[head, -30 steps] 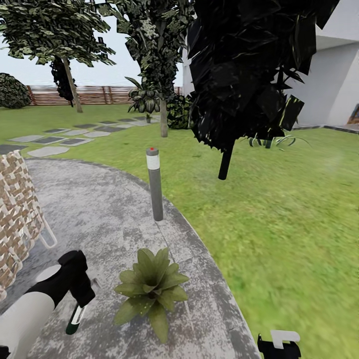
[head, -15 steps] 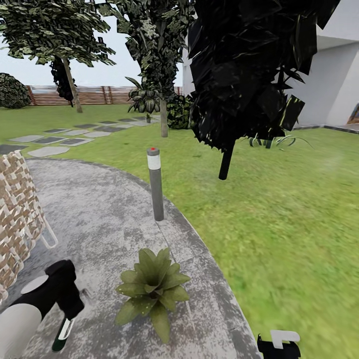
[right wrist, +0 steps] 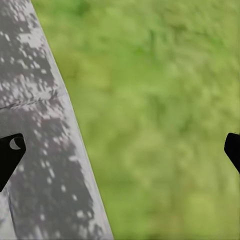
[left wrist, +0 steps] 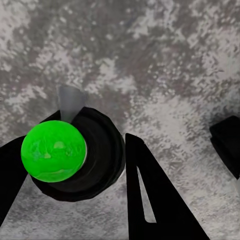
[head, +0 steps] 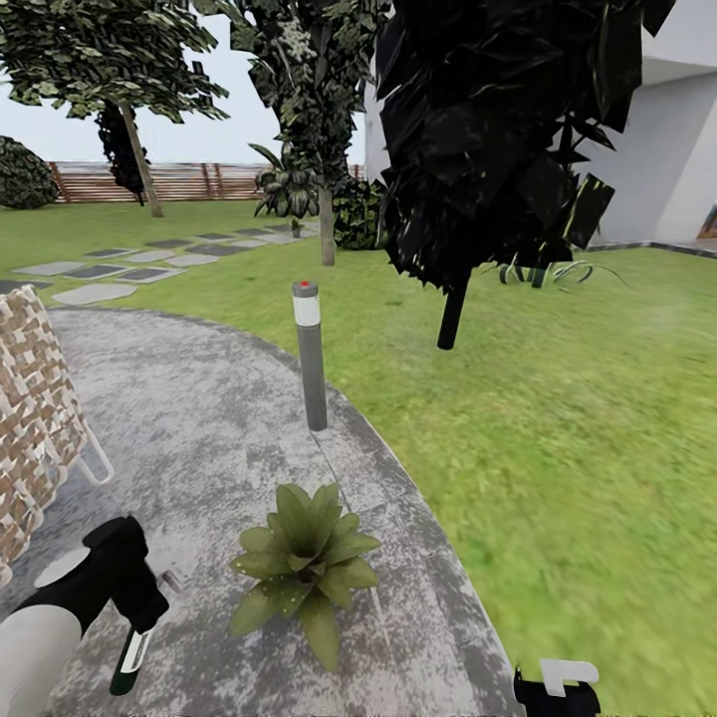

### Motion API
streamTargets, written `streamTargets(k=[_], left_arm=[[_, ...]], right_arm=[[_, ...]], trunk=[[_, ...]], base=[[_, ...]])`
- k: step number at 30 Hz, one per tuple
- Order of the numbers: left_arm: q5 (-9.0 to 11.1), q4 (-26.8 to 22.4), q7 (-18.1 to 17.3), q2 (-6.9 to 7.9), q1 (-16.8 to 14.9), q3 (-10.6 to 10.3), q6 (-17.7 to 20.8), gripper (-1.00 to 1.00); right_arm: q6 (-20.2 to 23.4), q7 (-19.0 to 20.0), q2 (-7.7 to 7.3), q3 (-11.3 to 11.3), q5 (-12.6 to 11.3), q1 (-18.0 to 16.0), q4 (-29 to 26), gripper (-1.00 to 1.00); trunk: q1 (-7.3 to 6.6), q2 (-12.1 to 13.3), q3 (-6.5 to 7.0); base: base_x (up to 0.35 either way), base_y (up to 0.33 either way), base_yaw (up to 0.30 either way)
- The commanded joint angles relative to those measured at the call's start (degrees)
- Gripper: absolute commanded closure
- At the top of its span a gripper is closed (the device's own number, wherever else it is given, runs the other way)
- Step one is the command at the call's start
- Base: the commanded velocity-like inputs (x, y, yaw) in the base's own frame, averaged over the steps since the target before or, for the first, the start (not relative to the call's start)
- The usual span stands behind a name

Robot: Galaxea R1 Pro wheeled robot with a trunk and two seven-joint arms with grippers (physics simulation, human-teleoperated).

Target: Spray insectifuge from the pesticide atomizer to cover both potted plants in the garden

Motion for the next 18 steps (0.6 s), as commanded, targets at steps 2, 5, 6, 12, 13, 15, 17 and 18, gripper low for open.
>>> streamTargets(k=[2, 5, 6, 12, 13, 15, 17, 18], left_arm=[[-0.17, 0.6, 0.75, 0.02, 0.2, -0.21, 0.37, 1.0], [-0.03, 2.12, 2.94, 0.03, 0.46, -0.2, 0.24, 1.0], [-0.02, 2.69, 3.34, 0.03, 0.58, -0.21, 0.23, 1.0], [0.09, 5.63, 6.25, -0.11, 1.88, -0.19, -1.31, 1.0], [0.1, 5.69, 6.45, -0.25, 1.93, -0.17, -1.73, 1.0], [0.1, 5.61, 6.7, -1.37, 2.0, -0.13, -2.31, 1.0], [0.06, 5.34, 6.77, -2.72, 2.02, -0.11, -2.49, 1.0], [0.0, 5.14, 6.82, -3.74, 2.03, -0.08, -2.55, 1.0]], right_arm=[[-0.2, -0.16, 0.02, -0.39, 0.61, -0.05, 0.08, -1.0], [-0.2, -0.17, 0.02, -0.39, 0.6, -0.05, 0.08, -1.0], [-0.2, -0.17, 0.02, -0.39, 0.61, -0.05, 0.08, -1.0], [-0.27, -0.15, -0.06, -0.39, 0.62, -0.05, 0.11, -1.0], [-0.27, -0.14, -0.07, -0.39, 0.62, -0.05, 0.11, -1.0], [-0.29, -0.12, -0.07, -0.39, 0.62, -0.05, 0.15, -1.0], [-0.29, -0.15, -0.07, -0.39, 0.62, -0.05, 0.15, -1.0], [-0.29, -0.15, -0.07, -0.39, 0.63, -0.05, 0.14, -1.0]], trunk=[[0.43, -0.84, -0.52], [0.43, -0.84, -0.56], [0.43, -0.84, -0.56], [0.43, -0.84, -0.57], [0.43, -0.84, -0.57], [0.43, -0.84, -0.57], [0.43, -0.84, -0.57], [0.43, -0.84, -0.57]], base=[[0.0, 0.0, 0.0], [0.0, 0.0, 0.0], [0.0, 0.0, 0.0], [0.0, 0.0, 0.0], [0.0, 0.0, 0.0], [0.0, 0.0, 0.0], [0.0, 0.0, 0.0], [0.0, 0.0, 0.0]])
